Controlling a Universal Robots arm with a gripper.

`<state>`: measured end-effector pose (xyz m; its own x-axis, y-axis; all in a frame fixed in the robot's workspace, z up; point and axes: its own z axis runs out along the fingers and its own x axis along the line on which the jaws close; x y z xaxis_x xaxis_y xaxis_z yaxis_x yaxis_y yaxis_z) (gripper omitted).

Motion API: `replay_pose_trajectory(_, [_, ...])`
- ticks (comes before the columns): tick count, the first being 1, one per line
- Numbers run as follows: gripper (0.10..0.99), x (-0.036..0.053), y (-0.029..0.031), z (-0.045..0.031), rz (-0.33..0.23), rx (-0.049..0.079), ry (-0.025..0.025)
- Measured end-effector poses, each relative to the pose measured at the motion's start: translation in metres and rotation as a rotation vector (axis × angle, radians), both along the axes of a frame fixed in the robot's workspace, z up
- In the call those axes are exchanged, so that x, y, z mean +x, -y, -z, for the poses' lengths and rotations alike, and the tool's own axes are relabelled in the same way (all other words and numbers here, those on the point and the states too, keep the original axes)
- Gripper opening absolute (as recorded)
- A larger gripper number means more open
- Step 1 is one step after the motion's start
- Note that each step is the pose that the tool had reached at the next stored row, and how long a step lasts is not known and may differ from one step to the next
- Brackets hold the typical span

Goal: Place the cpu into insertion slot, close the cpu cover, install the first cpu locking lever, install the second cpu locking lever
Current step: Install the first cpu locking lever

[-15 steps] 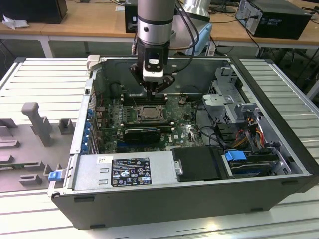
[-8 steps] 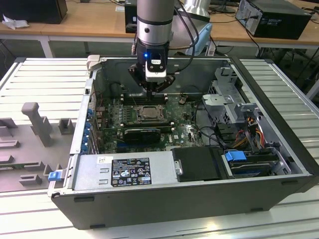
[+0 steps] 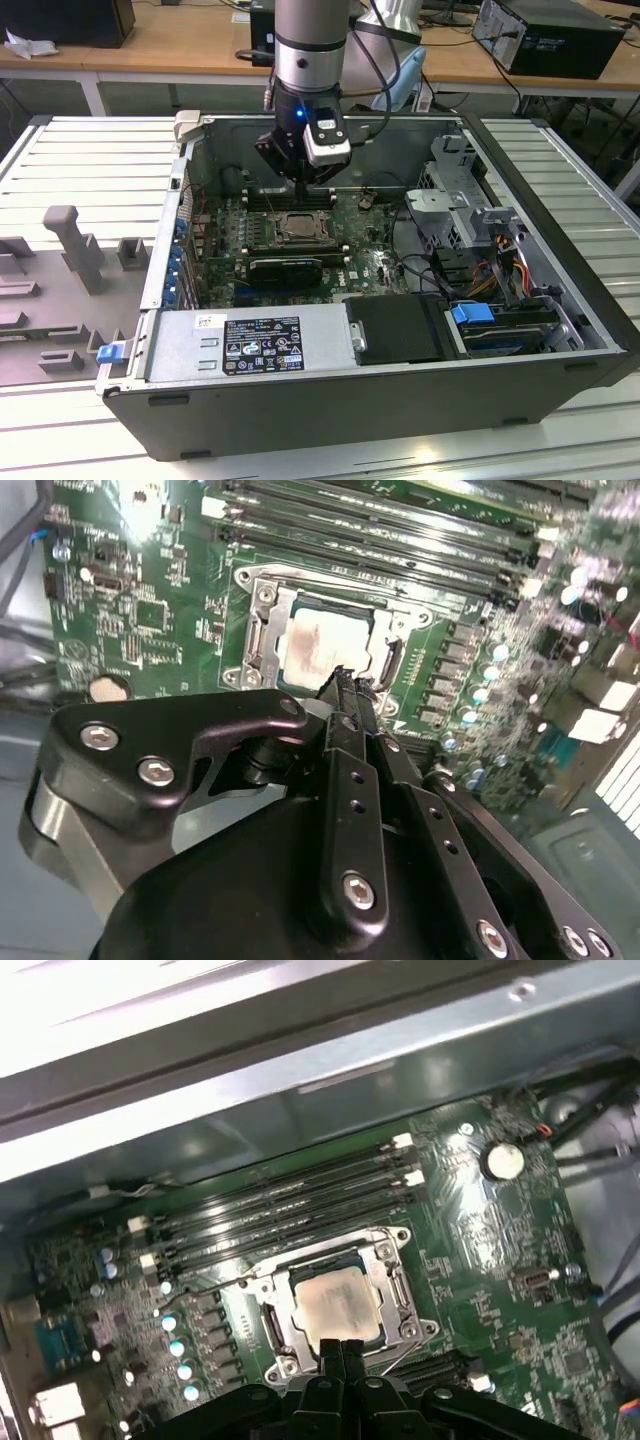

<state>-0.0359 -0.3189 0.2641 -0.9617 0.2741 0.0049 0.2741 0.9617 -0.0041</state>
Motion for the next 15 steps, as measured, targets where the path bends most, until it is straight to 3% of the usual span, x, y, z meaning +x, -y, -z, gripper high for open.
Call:
replay_pose_trajectory(4, [0.106, 0.0000, 0.0000, 0.0002, -0.092, 0.000, 0.0035])
replay_pose_trajectory(5, [0.106, -0.0001, 0.0000, 0.0004, -0.105, 0.003, 0.0093])
replay_pose_trajectory(7, [0.106, -0.0011, 0.0000, 0.0010, -0.117, 0.019, 0.0142])
replay_pose_trajectory(9, [0.106, -0.0053, 0.0001, 0.0011, -0.122, 0.022, 0.0277])
replay_pose_trajectory(13, [0.106, -0.0152, 0.0002, 0.0012, -0.131, 0.024, 0.0291])
replay_pose_trajectory(15, [0.106, -0.0158, 0.0002, 0.0012, -0.156, 0.024, 0.0287])
